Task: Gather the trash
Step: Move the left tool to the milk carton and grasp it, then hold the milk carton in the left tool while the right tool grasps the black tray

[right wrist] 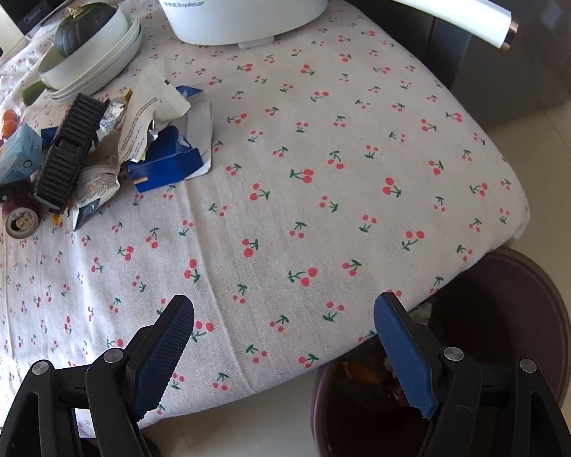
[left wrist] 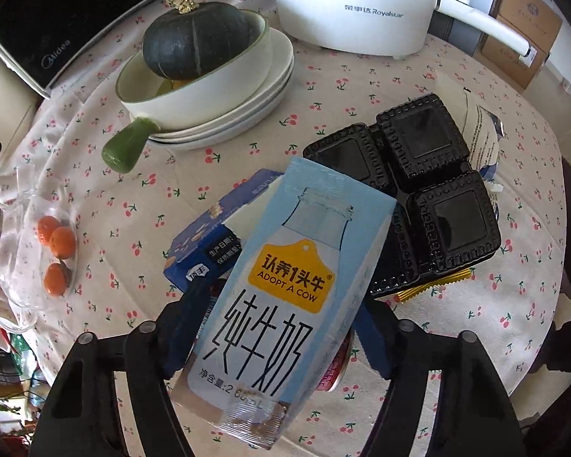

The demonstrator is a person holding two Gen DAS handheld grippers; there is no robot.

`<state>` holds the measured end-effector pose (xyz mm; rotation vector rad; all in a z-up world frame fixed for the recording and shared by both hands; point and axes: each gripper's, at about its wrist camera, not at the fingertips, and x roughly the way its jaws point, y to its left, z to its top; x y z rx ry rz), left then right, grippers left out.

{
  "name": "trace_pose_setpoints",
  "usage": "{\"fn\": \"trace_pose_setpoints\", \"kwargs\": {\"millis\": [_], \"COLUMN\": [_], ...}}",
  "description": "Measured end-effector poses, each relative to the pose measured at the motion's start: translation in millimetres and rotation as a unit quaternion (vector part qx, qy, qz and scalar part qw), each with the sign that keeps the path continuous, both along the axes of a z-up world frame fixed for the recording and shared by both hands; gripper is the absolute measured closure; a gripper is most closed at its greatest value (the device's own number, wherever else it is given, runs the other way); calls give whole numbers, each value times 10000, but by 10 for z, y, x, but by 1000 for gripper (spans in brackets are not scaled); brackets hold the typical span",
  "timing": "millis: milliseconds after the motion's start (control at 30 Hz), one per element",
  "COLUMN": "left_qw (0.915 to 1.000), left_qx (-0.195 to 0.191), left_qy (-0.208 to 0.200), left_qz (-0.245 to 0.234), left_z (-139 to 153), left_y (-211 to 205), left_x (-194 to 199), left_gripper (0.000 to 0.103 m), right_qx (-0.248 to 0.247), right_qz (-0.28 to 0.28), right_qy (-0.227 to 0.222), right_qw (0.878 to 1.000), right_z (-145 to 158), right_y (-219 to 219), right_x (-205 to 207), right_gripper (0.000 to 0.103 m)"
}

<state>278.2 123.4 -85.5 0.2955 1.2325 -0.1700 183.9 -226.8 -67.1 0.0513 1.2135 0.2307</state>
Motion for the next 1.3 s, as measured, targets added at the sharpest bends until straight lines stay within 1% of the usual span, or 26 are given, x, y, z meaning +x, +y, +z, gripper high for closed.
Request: {"fn": "trace_pose_setpoints", "kwargs": {"millis": [33, 67, 133, 267, 367, 433, 500, 533, 600, 700, 933, 1000, 1100, 1200, 1300], "left_qw": [9999, 9995, 9973, 9882, 9778, 9698, 9584, 9539, 9479, 9466, 9454, 9439, 9413, 9365, 9360], "left_qx": [-43, -141, -436, -921, -1325, -1505, -1747, -1796, -1785, -1694, -1916, -1951, -1962, -2068, -2068], "left_qy": [-40, -66, -129, -340, -572, -763, -1014, -1059, -1167, -1310, -1055, -1085, -1173, -1198, -1216], "left_qz": [121, 261, 576, 1176, 1516, 1760, 2018, 2160, 2366, 2412, 2414, 2433, 2483, 2565, 2576], "left_z": [18, 39, 91, 181, 240, 298, 380, 412, 478, 531, 375, 380, 417, 428, 423], "left_y": [4, 18, 62, 143, 189, 222, 288, 329, 413, 478, 690, 762, 864, 958, 1011], "left_x": [-24, -48, -107, -306, -522, -693, -893, -965, -1069, -1175, -1289, -1303, -1325, -1342, -1357], "left_gripper": [36, 39, 46, 48, 48, 48, 48, 48, 48, 48, 48, 48, 48, 48, 48], "right_qx": [39, 49, 18, 68, 66, 134, 264, 322, 401, 473, 514, 570, 716, 590, 458], "right_qz": [-8, 0, 18, 36, 26, -23, -47, -37, 5, 105, 292, 314, 274, 259, 266], "right_qy": [0, -2, -21, -62, -107, -117, -145, -177, -246, -350, -669, -682, -583, -634, -728], "right_qw": [10000, 10000, 10000, 10000, 9999, 9998, 9995, 9993, 9989, 9982, 9960, 9955, 9954, 9959, 9959], "right_z": [8, 14, 27, 62, 89, 107, 135, 157, 202, 249, 286, 247, 143, 77, 39], "right_y": [-2, 6, 21, 39, 63, 74, 104, 135, 221, 390, 927, 1117, 1412, 1704, 1895], "right_x": [-9, -22, -43, -83, -112, -122, -120, -117, -110, -97, 84, 188, 378, 542, 695], "right_gripper": [22, 22, 22, 22, 22, 22, 21, 21, 21, 21, 21, 22, 22, 22, 22]}}
